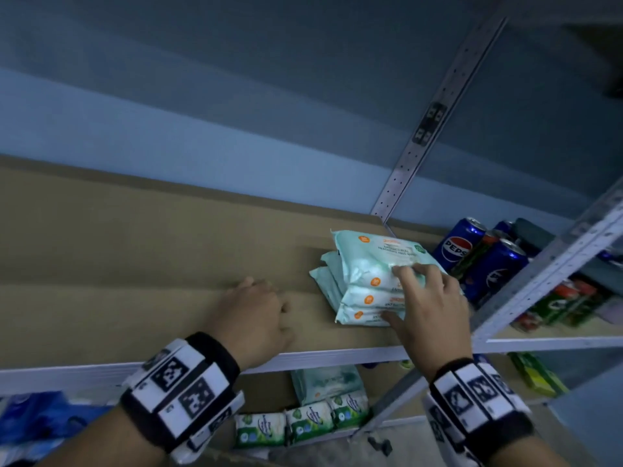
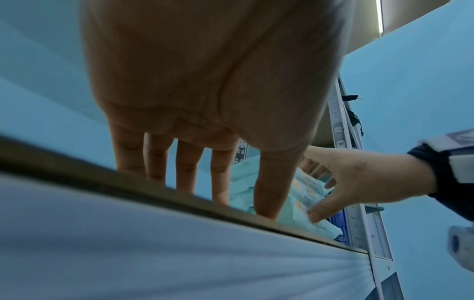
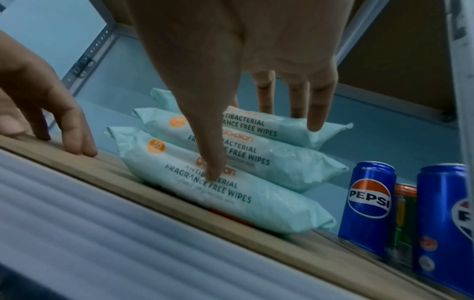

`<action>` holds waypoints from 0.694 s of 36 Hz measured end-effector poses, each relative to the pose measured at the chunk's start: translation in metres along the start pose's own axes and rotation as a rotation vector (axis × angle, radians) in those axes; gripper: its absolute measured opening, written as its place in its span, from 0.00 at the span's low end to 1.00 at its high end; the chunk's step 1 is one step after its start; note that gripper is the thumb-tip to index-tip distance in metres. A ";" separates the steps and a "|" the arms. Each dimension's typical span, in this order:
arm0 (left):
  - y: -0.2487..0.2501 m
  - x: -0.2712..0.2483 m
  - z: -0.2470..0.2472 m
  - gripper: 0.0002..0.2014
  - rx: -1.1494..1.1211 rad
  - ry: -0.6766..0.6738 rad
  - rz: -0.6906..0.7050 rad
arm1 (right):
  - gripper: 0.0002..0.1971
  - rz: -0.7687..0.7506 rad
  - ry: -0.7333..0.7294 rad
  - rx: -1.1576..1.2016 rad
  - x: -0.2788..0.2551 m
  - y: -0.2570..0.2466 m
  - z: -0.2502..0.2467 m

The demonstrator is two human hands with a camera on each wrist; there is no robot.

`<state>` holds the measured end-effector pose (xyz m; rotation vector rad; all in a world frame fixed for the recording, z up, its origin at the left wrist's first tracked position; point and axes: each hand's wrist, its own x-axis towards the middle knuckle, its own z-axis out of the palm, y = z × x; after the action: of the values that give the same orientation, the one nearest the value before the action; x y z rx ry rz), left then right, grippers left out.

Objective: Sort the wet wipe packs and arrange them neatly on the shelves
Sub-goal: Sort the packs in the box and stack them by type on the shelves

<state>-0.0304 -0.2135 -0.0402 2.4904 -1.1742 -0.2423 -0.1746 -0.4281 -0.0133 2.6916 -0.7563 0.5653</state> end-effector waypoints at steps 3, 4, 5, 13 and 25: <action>0.000 0.001 0.001 0.20 0.010 0.006 0.005 | 0.37 0.008 -0.064 -0.039 0.017 -0.003 0.002; 0.000 0.001 0.001 0.21 0.014 0.009 0.006 | 0.37 0.002 -0.079 -0.050 0.023 -0.004 0.005; 0.000 0.001 0.001 0.21 0.019 0.011 0.007 | 0.37 -0.007 -0.091 -0.058 0.029 -0.004 0.008; -0.005 0.005 0.000 0.22 0.007 0.015 0.018 | 0.30 -0.004 -0.166 -0.052 0.079 -0.003 0.033; -0.011 0.010 0.002 0.24 0.009 0.024 0.042 | 0.28 0.005 -0.200 -0.044 0.155 0.004 0.069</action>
<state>-0.0168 -0.2151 -0.0467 2.4667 -1.2185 -0.1959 -0.0349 -0.5244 -0.0052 2.7334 -0.8166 0.2794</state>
